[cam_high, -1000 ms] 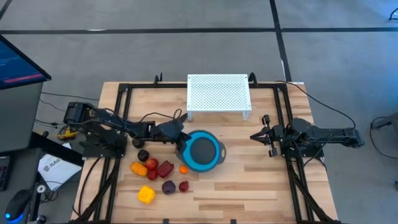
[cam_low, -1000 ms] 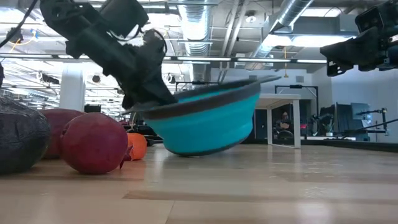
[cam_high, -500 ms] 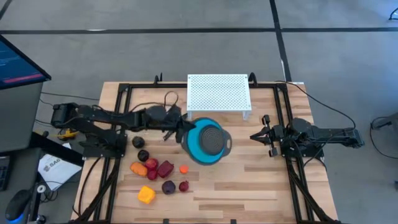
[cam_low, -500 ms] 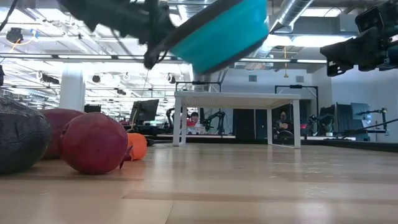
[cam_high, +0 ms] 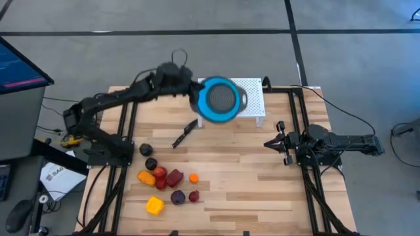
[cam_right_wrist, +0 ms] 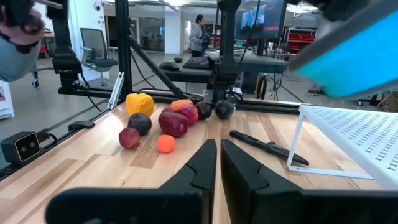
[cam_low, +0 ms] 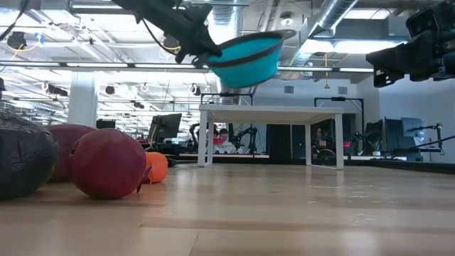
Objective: Pick & Place Fruit
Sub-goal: Put the blue strainer bowl on the shelf
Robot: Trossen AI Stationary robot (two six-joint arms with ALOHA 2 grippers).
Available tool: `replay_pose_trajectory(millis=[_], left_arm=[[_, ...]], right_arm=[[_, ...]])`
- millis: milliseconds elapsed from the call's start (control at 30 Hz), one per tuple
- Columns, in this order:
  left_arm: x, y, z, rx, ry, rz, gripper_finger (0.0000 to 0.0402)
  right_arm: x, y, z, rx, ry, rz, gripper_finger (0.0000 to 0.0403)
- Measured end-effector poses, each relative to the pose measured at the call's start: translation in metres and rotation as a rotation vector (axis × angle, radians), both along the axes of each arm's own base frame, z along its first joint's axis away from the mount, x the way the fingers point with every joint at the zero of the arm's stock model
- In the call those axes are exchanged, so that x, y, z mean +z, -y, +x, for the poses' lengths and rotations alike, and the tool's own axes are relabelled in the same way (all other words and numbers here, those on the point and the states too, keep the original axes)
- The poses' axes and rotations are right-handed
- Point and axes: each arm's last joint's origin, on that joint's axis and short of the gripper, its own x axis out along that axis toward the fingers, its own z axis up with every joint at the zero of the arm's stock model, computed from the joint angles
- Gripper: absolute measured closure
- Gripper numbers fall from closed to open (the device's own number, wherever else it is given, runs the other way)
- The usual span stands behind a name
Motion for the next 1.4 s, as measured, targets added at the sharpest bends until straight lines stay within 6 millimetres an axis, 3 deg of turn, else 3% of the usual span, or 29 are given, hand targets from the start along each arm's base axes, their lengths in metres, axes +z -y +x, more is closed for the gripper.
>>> replay_pose_trajectory(millis=[200, 533, 867, 1400], left_arm=[[-0.003, -0.047, 0.023, -0.087, -0.014, -0.147, 0.0380], [-0.004, -0.093, 0.058, -0.085, -0.095, -0.211, 0.0379], [-0.011, -0.127, 0.041, 0.010, -0.116, -0.265, 0.0378], [-0.016, -0.144, 0.007, 0.092, -0.211, -0.356, 0.0378]], right_arm=[[0.000, 0.000, 0.000, 0.000, 0.000, 0.000, 0.0386], [0.000, 0.000, 0.000, 0.000, 0.000, 0.000, 0.0386], [0.000, 0.000, 0.000, 0.000, 0.000, 0.000, 0.0386], [0.000, 0.000, 0.000, 0.000, 0.000, 0.000, 0.0386]])
